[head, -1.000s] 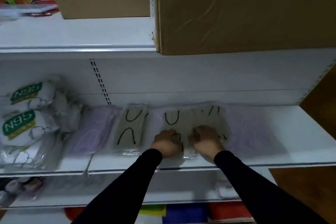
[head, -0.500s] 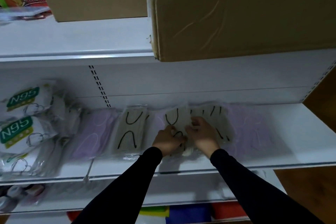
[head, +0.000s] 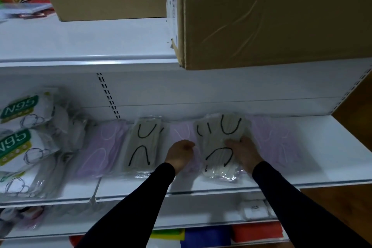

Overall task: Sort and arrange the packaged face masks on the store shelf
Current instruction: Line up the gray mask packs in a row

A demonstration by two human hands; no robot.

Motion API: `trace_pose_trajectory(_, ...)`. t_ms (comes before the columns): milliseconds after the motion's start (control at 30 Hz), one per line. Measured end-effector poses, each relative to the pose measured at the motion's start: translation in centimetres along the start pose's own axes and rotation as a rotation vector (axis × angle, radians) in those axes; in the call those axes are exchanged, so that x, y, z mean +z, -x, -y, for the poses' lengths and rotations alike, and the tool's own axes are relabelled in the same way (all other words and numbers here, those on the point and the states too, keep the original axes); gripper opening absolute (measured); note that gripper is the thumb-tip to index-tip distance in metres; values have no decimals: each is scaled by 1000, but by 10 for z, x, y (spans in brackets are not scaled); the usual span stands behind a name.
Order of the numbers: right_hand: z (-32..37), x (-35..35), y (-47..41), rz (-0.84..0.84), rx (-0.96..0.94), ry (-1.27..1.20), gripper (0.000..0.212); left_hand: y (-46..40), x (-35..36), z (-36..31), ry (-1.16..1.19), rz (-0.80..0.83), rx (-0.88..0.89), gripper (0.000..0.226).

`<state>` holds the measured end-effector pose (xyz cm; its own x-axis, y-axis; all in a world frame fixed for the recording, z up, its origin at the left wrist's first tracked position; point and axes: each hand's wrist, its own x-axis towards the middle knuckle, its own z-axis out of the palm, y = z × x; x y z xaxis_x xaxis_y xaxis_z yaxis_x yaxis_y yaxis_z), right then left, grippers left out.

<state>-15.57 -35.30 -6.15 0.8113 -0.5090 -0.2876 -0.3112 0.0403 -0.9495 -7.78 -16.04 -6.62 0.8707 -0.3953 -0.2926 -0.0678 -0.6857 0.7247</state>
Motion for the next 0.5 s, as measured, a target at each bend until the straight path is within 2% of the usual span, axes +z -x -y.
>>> trace_pose_trajectory(100,5,-12,-2,22,63,-222,27,1,2,-2,-78,33,17,29)
trace_pose_trajectory(167,8,-18,-2,67,107,-314,29,1,0,-6,-33,-14,21,28)
trace_pose_trajectory(233,8,-18,-1,121,141,-371,31,6,-3,-17,199,-67,14,28)
trace_pose_trajectory(300,8,-9,2,181,162,-394,32,13,-5,-33,509,-2,-46,27)
trace_pose_trajectory(333,8,-2,4,210,151,-380,31,14,-4,-38,567,47,-42,28)
trace_pose_trajectory(433,14,21,11,327,28,-296,28,11,1,-43,451,104,44,36)
trace_pose_trajectory(500,14,32,11,341,-29,-228,29,12,-2,-41,417,115,103,27)
